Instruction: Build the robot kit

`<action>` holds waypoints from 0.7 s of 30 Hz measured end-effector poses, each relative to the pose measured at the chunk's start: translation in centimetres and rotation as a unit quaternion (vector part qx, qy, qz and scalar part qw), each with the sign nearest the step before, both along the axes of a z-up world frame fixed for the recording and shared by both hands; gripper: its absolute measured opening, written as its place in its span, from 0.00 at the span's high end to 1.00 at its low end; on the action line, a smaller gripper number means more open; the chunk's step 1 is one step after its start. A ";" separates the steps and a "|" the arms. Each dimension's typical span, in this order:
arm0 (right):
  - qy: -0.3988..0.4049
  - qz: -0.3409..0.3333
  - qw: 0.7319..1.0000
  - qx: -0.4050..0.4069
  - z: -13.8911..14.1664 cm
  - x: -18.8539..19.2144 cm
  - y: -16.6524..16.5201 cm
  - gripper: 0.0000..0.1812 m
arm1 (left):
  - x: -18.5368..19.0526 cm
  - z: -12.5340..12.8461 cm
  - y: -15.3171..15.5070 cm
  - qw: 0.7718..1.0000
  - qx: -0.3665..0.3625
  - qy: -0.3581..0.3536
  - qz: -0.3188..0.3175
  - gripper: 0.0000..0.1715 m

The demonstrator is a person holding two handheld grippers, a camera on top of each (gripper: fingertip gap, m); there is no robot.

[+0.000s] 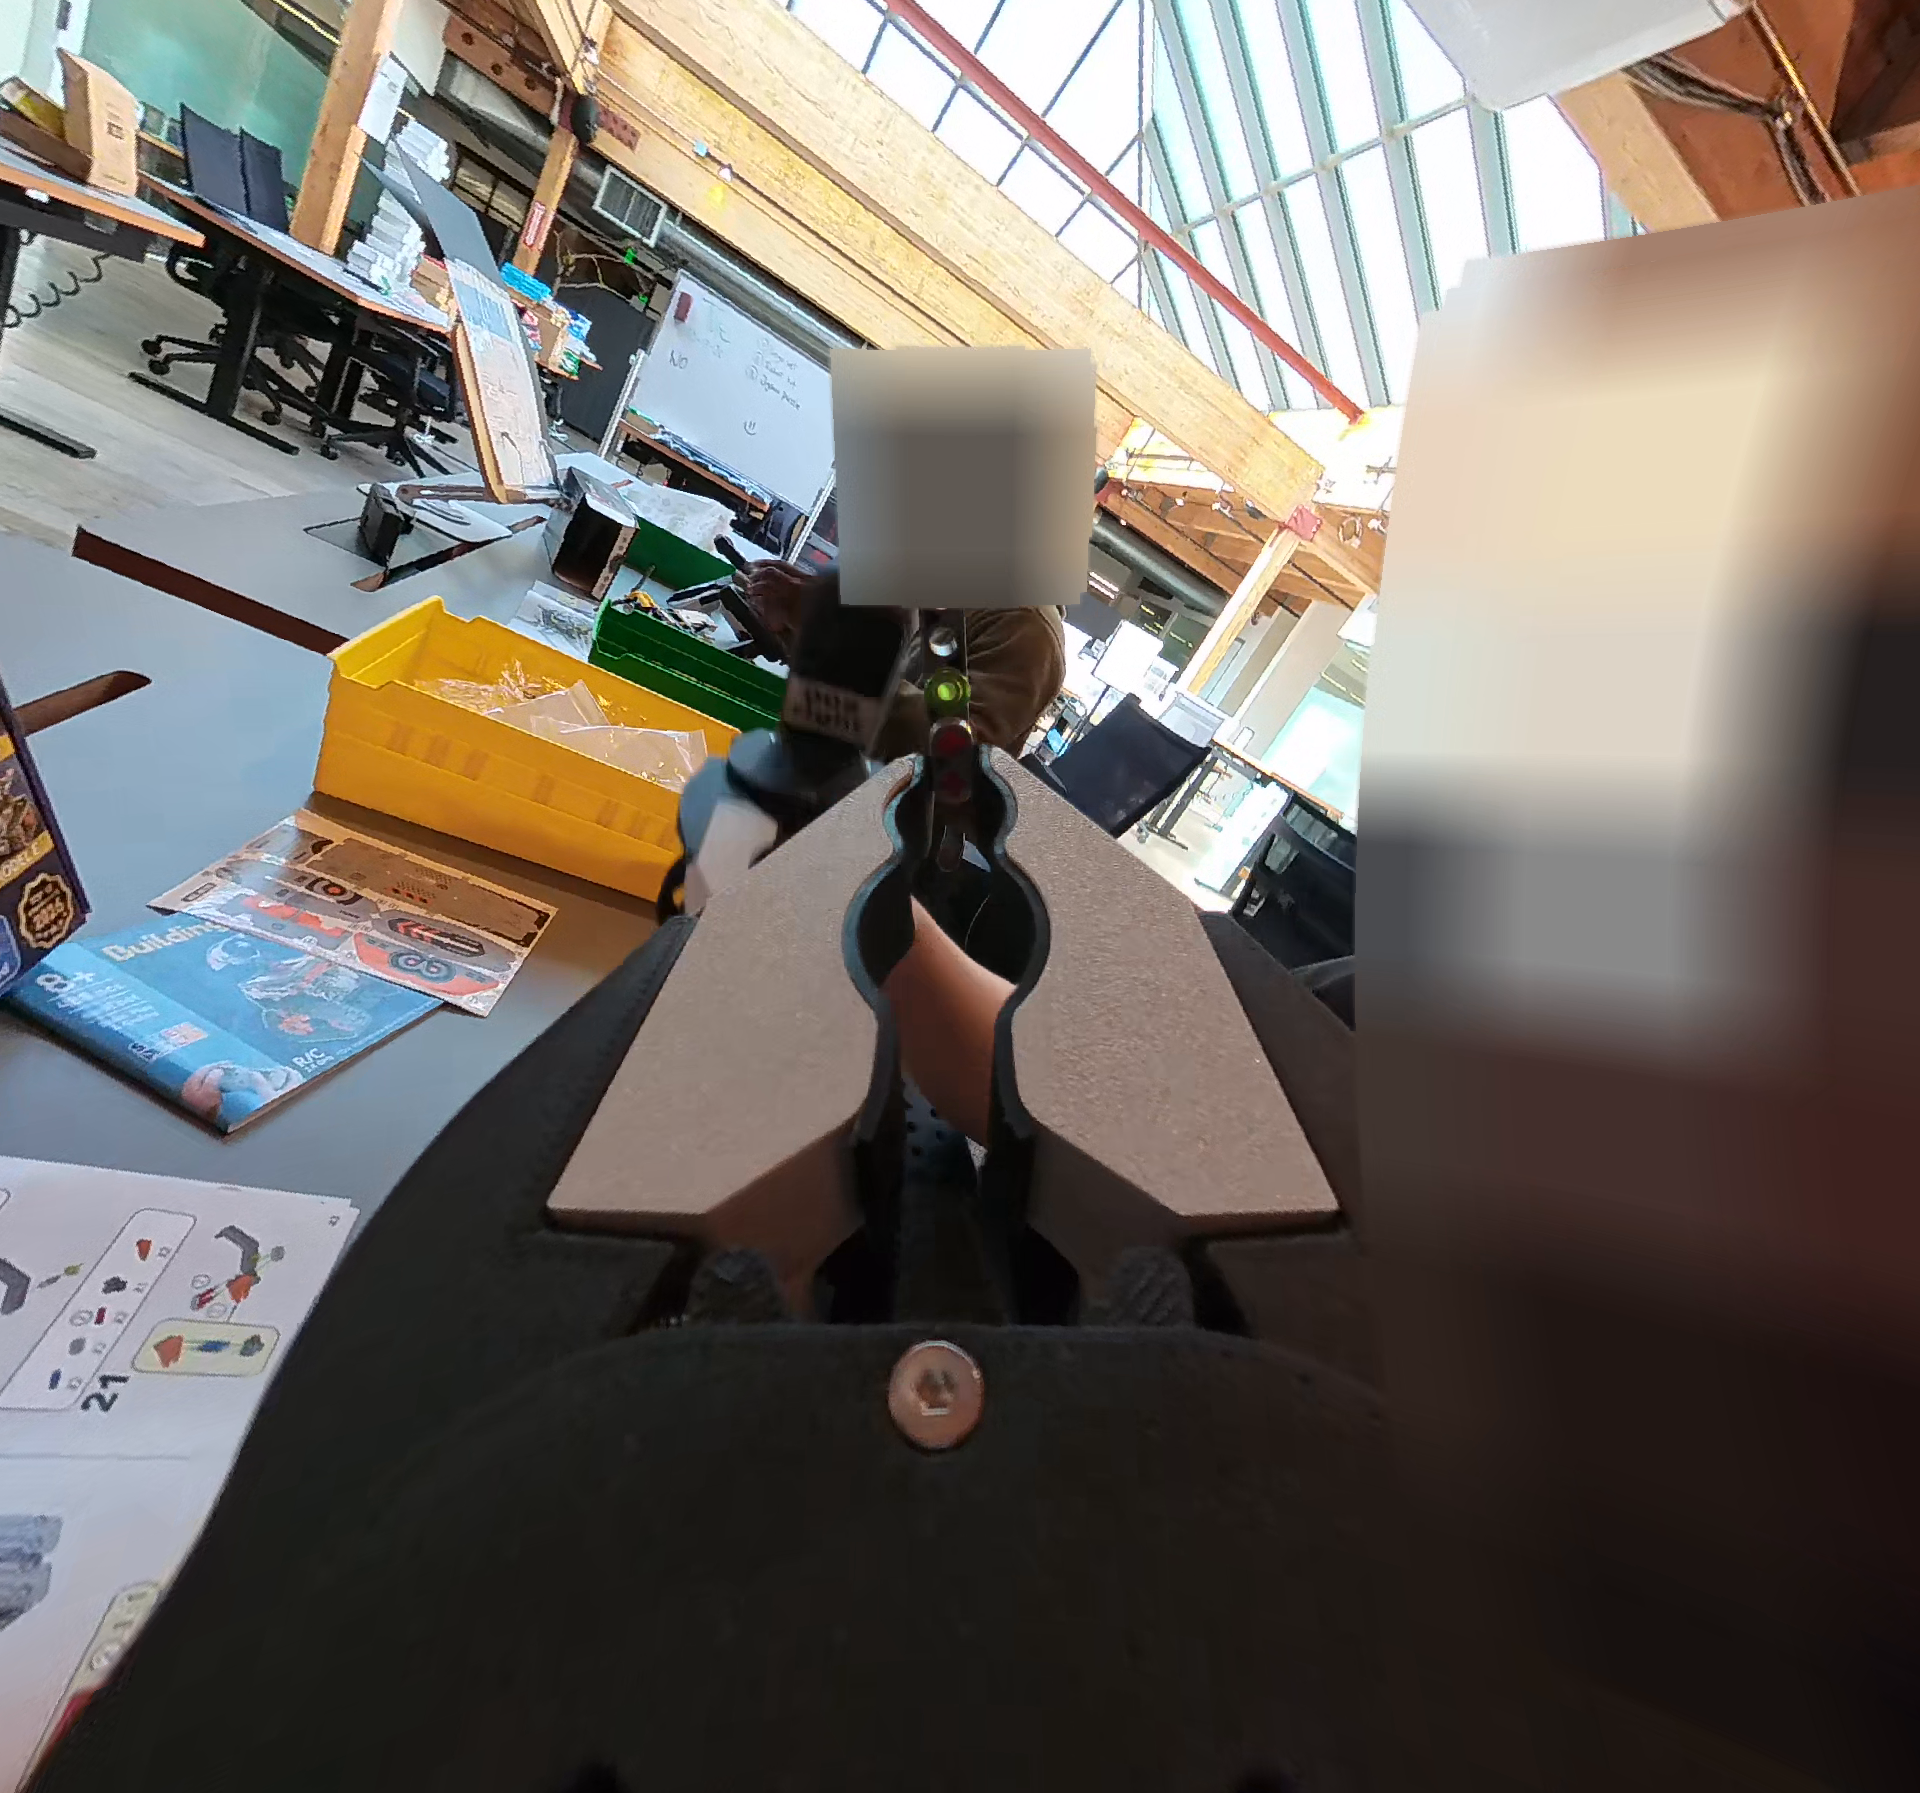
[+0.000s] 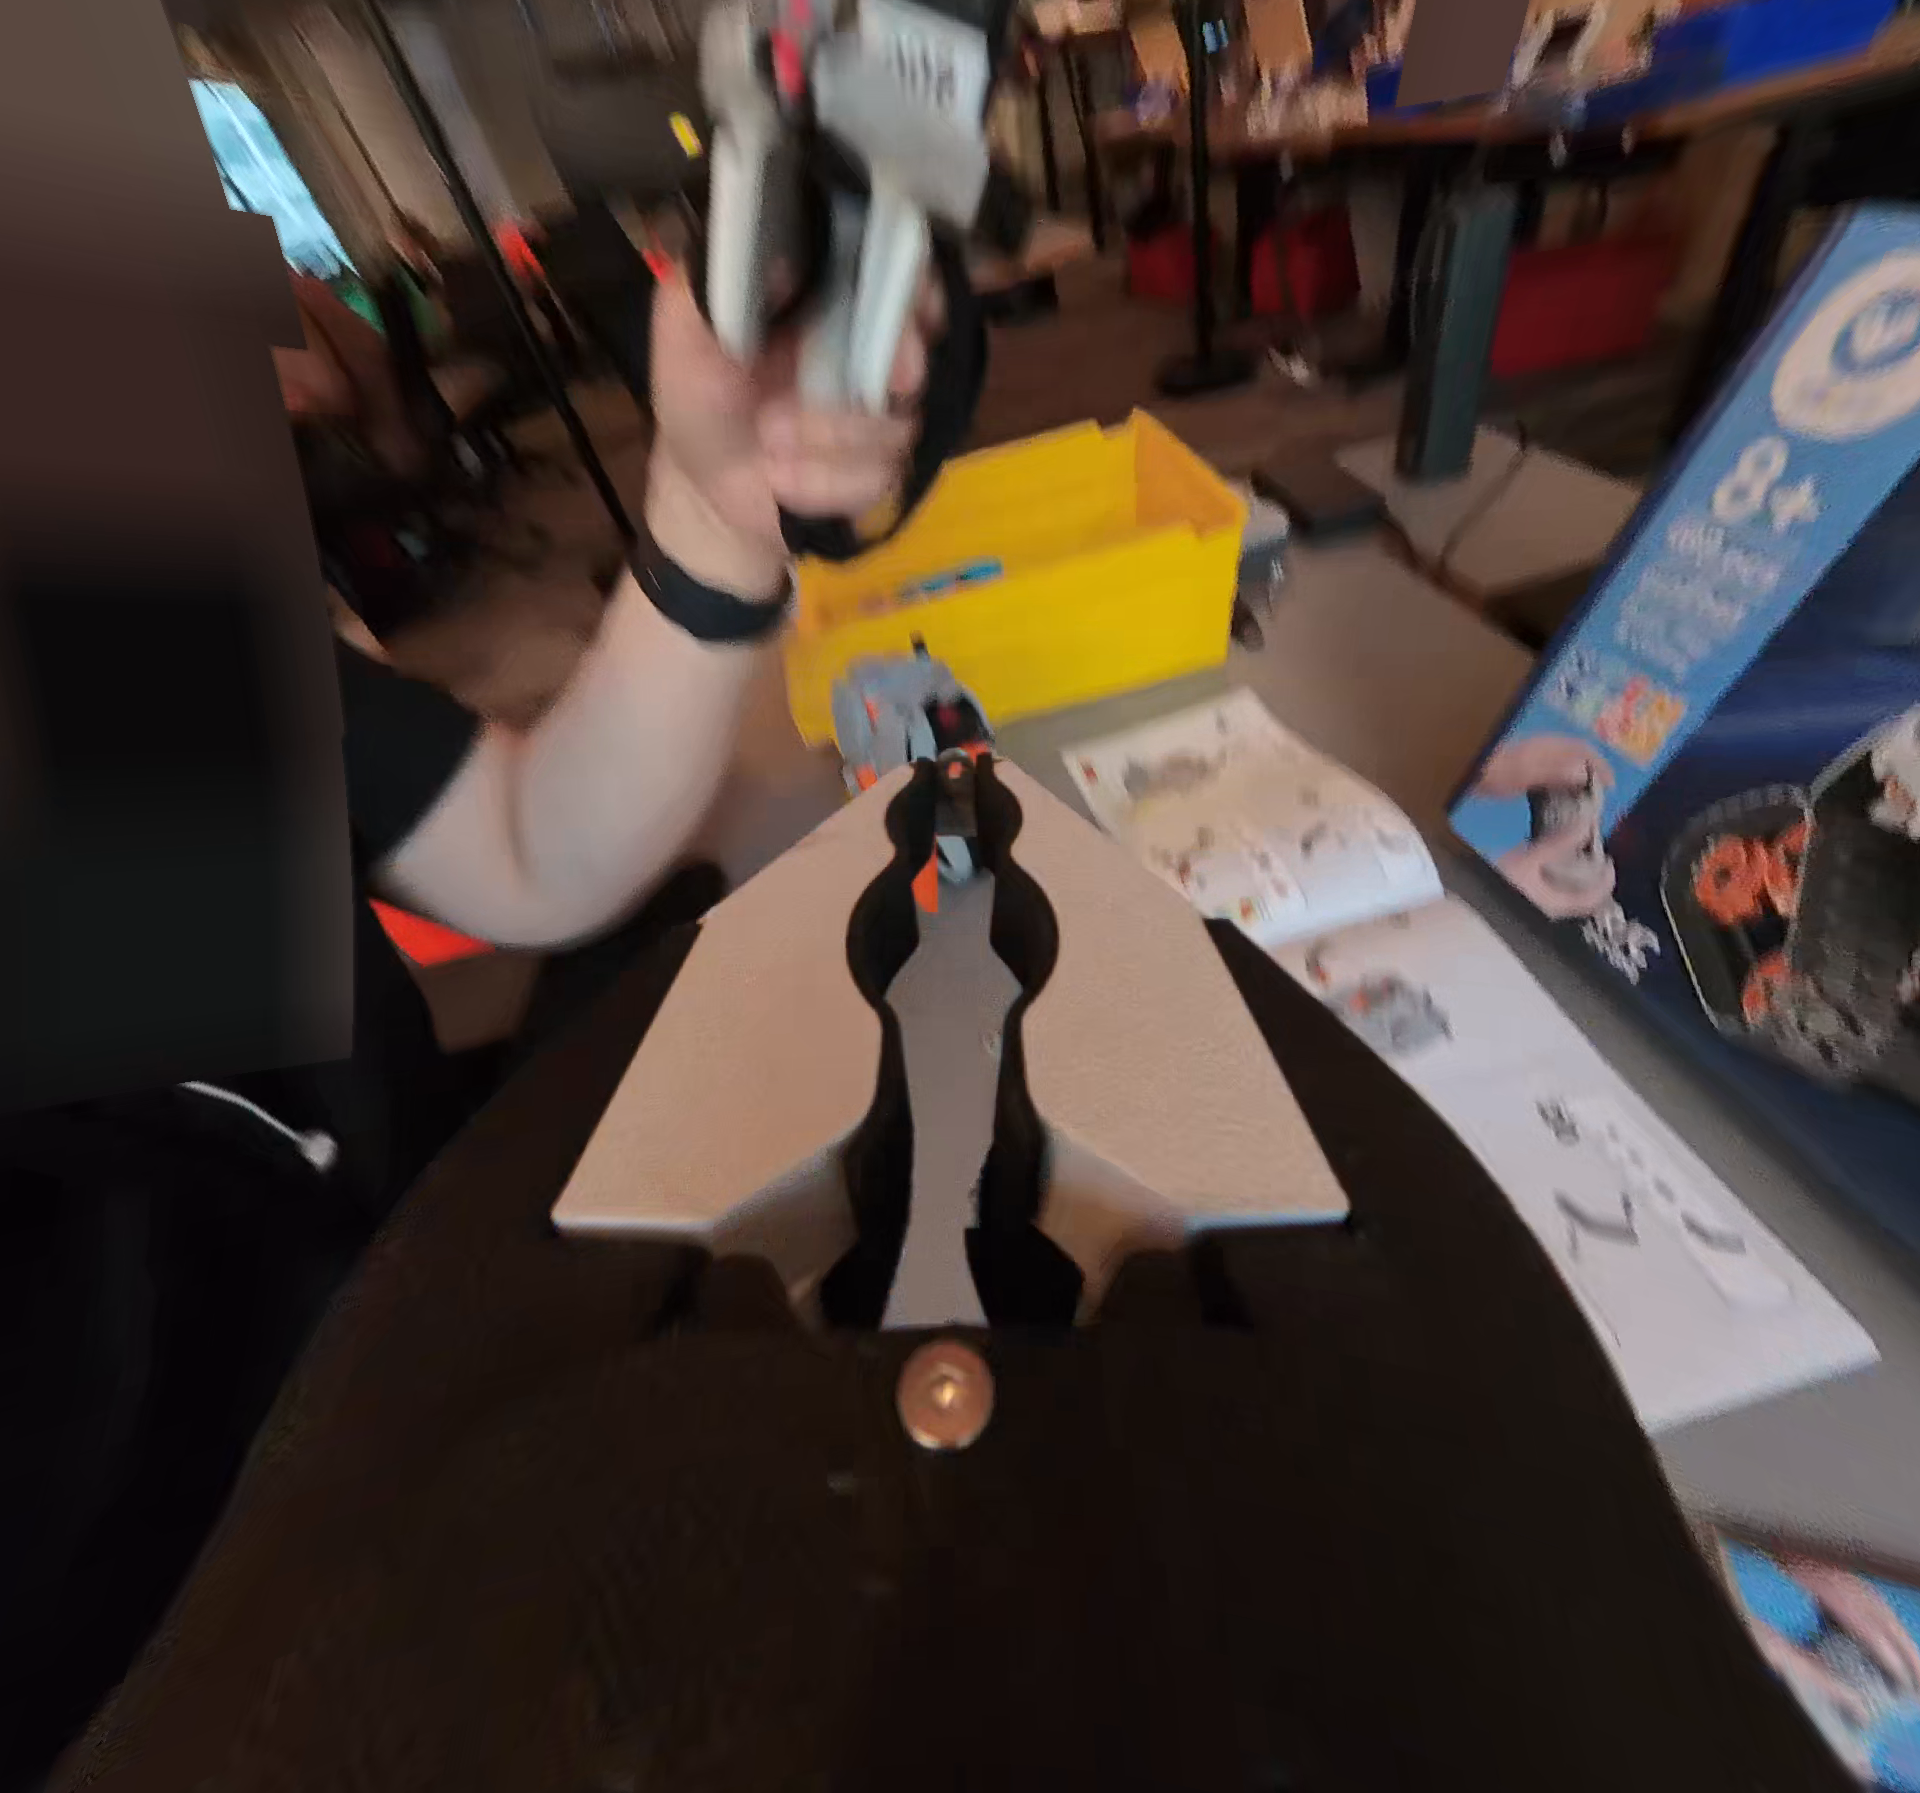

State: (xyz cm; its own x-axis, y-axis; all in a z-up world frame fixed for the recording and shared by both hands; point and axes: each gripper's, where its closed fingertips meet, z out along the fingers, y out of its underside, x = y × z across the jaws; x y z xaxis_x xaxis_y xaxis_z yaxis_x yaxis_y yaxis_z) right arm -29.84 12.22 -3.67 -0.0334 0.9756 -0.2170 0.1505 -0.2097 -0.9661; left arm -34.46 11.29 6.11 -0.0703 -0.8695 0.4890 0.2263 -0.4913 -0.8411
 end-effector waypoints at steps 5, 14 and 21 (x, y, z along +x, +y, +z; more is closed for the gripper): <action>0.151 0.064 0.986 -0.029 9.6 0.0 -0.3 0.96 | 1.1 0.5 -0.6 0.999 0.049 -0.012 -0.007 0.97; 0.164 0.083 0.982 -0.037 11.2 -0.9 -2.2 0.96 | 2.8 0.6 -0.7 0.997 0.077 -0.023 -0.001 0.98; 0.174 0.118 0.975 -0.071 10.5 -0.6 -1.7 0.96 | 4.4 1.1 -1.5 0.991 0.128 -0.002 0.035 0.97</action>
